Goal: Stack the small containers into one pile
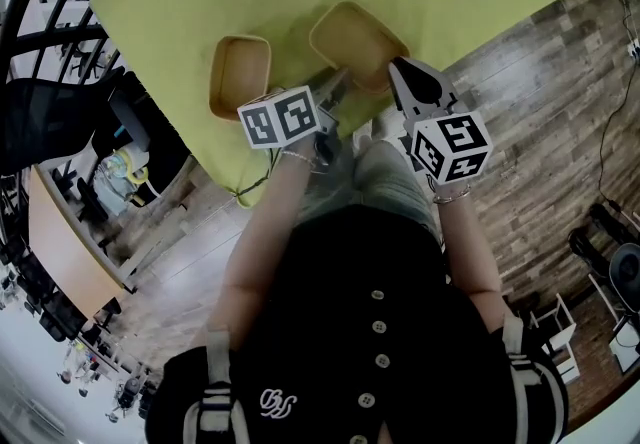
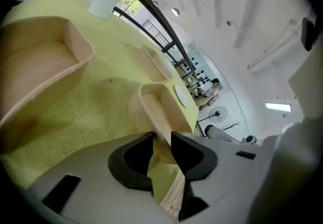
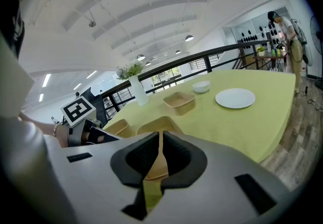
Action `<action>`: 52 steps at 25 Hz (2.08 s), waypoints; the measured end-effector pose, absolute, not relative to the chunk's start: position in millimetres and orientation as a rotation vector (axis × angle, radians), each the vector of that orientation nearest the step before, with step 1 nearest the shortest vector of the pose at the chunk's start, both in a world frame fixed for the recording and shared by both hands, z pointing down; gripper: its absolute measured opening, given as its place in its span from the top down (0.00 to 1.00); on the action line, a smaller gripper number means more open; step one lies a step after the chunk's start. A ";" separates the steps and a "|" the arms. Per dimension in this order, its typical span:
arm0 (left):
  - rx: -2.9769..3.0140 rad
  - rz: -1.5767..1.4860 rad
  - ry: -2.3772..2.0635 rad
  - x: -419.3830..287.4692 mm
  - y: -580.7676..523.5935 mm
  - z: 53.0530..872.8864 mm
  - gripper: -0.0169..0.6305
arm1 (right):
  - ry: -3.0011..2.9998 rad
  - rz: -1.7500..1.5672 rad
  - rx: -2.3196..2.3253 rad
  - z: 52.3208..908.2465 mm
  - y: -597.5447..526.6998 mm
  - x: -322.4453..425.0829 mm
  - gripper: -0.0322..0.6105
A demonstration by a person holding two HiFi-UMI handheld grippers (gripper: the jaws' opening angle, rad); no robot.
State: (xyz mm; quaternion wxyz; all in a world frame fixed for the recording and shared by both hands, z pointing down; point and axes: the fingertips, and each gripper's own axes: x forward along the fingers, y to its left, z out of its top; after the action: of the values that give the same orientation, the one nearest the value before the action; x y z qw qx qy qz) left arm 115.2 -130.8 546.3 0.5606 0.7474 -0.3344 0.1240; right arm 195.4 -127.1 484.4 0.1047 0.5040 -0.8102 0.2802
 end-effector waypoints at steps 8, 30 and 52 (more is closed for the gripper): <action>1.722 0.254 -0.800 112.7 -133.2 545.7 0.85 | -2.364 0.825 1.474 490.7 -130.9 190.4 0.94; 1.793 0.221 -0.775 106.4 -137.2 513.3 0.93 | -2.377 0.755 1.458 471.8 -134.6 179.6 0.95; 1.902 0.122 -1.122 -17.5 -161.5 454.5 0.93 | -2.607 0.608 1.239 422.8 -149.5 106.4 0.95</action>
State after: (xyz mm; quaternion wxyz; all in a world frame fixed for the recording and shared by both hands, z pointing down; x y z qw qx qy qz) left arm -17.5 -161.5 454.5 0.4485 0.7685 -0.4536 0.0492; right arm 106.4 -149.5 422.8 0.0956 0.4181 -0.8798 0.2052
